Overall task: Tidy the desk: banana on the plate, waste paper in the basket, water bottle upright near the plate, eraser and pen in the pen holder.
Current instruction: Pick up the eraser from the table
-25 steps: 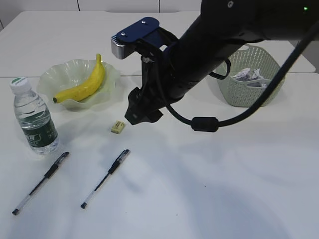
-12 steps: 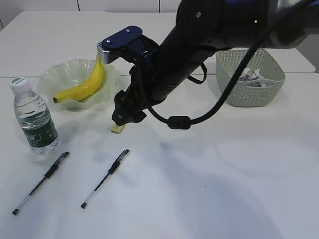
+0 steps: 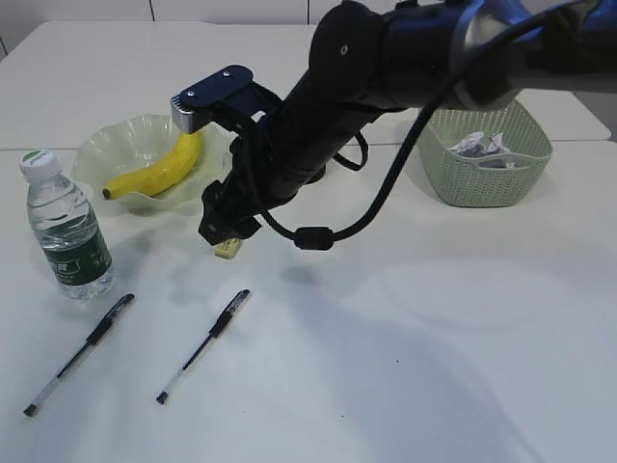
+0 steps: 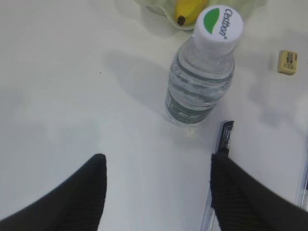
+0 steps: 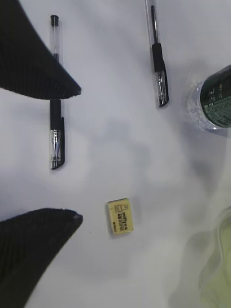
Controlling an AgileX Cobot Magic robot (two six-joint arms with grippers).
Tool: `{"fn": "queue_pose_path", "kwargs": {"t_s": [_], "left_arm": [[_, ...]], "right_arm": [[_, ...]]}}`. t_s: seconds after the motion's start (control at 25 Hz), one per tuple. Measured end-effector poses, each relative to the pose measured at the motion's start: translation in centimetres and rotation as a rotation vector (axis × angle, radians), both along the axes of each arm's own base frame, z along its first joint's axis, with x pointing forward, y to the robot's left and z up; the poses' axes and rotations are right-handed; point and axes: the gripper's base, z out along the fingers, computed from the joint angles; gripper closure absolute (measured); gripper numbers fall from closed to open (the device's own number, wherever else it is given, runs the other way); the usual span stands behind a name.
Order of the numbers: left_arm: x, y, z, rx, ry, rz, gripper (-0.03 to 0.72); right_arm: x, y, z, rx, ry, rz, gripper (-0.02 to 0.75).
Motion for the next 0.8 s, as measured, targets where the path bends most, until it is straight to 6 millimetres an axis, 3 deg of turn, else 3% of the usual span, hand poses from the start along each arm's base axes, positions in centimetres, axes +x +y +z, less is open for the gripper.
{"fn": "queue_pose_path", "kwargs": {"t_s": [0.8], "left_arm": [[0.0, 0.0, 0.0, 0.001, -0.002, -0.001, 0.233]], "right_arm": [[2.5, 1.9, -4.2, -0.005, -0.044, 0.072, 0.215]]}}
